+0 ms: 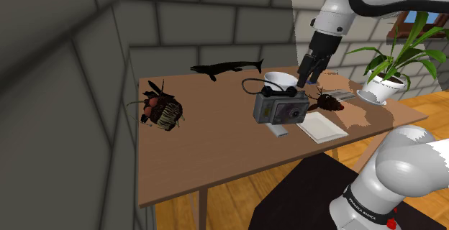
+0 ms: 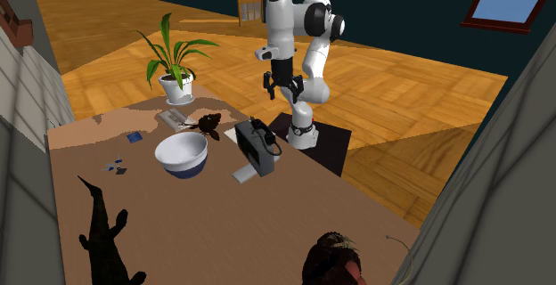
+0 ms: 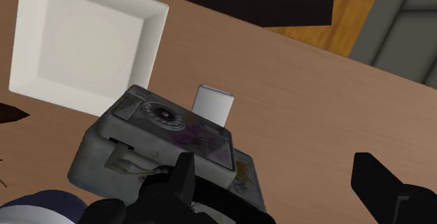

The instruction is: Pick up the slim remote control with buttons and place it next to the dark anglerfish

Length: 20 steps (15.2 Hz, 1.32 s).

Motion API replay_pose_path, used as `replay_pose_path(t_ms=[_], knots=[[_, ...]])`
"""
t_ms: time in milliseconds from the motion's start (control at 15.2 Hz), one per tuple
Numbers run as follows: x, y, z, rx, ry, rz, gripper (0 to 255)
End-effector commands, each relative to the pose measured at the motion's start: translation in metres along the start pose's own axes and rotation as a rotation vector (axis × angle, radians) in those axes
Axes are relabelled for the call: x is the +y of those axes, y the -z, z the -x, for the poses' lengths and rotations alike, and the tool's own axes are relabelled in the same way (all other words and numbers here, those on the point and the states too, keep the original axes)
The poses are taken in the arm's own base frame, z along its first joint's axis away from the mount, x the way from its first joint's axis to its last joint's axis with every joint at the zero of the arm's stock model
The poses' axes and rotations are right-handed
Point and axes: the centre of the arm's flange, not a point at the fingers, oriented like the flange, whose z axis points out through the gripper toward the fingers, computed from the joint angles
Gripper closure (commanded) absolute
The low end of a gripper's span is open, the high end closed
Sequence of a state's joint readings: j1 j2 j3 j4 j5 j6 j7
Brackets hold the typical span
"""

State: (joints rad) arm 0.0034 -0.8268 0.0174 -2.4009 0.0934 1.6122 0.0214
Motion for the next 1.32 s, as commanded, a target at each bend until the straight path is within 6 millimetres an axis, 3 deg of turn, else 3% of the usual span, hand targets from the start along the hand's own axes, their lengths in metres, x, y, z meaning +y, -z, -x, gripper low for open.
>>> replay_pose_path(t_ms=[0, 1254], knots=[[0.000, 0.000, 0.000, 0.000, 0.000, 0.000, 0], [0.063, -0.191, -0.147, -0.016, -0.129, 0.088, 0]])
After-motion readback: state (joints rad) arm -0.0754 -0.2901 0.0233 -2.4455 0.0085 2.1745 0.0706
